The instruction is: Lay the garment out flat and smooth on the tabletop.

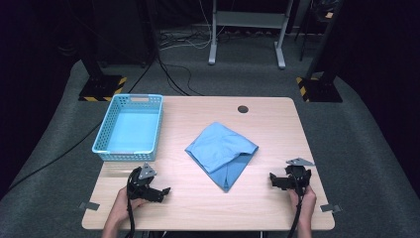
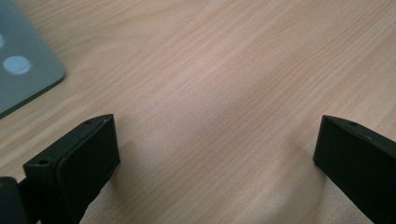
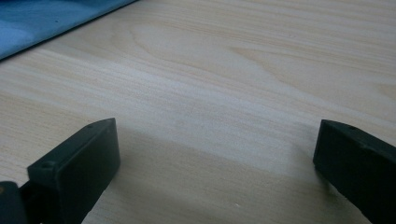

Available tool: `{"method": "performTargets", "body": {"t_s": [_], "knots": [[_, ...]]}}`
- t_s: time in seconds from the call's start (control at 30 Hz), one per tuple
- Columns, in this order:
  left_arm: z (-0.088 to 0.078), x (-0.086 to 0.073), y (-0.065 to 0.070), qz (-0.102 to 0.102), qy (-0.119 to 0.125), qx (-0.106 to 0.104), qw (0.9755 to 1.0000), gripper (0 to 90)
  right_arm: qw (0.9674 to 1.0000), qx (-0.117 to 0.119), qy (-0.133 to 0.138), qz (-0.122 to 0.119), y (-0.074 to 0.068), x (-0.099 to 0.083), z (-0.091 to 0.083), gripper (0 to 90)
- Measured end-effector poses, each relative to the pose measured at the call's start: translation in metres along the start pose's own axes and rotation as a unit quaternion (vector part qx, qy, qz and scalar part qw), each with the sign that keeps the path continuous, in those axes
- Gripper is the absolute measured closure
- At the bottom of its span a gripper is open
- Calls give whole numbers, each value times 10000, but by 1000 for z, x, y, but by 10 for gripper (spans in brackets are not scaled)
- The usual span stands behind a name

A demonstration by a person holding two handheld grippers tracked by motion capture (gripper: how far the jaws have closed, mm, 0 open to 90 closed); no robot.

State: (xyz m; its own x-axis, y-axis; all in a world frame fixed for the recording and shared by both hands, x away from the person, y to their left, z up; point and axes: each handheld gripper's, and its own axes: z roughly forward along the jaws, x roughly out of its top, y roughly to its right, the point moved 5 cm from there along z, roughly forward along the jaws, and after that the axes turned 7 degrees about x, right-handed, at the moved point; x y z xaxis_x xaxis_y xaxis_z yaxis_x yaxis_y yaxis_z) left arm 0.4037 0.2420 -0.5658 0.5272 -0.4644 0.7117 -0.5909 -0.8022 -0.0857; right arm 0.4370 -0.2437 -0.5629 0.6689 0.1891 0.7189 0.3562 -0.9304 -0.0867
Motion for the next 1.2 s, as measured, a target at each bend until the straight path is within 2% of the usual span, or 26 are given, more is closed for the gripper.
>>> {"method": "performTargets", "body": {"t_s": [0.07,0.2,0.23,0.3,0.57,0.73,0.8,0.9,1.03,1.1,1.2], "knots": [[1,2,3,188,23,-178,9997,0,10000,3,0,1,0,0,0,0],[2,3,3,294,33,-276,9992,0,10000,9,0,2,0,0,0,0],[2,2,3,443,56,-428,9981,0,10000,8,1,1,0,0,0,0],[2,2,2,450,60,-437,9980,0,10000,8,1,-1,0,0,0,0],[1,1,1,315,41,-298,9991,0,10000,50,-22,-44,-2,1,1,0],[0,2,4,314,138,46,9994,3,9998,135,-51,-138,-5,0,0,2],[-1,2,4,316,141,83,9994,2,9997,157,-59,-163,-6,0,0,2],[-1,5,6,235,258,29,9994,0,9996,200,-49,-208,-8,-1,-2,30],[-1,14,12,-40,570,-83,9983,0,9992,274,-89,-278,-12,-3,-3,16],[2,18,15,-23,647,-114,9978,1,9989,298,-107,-350,-14,-3,-3,11],[6,21,18,66,613,-118,9980,1,9985,363,-125,-398,-15,-2,-2,10]]}}
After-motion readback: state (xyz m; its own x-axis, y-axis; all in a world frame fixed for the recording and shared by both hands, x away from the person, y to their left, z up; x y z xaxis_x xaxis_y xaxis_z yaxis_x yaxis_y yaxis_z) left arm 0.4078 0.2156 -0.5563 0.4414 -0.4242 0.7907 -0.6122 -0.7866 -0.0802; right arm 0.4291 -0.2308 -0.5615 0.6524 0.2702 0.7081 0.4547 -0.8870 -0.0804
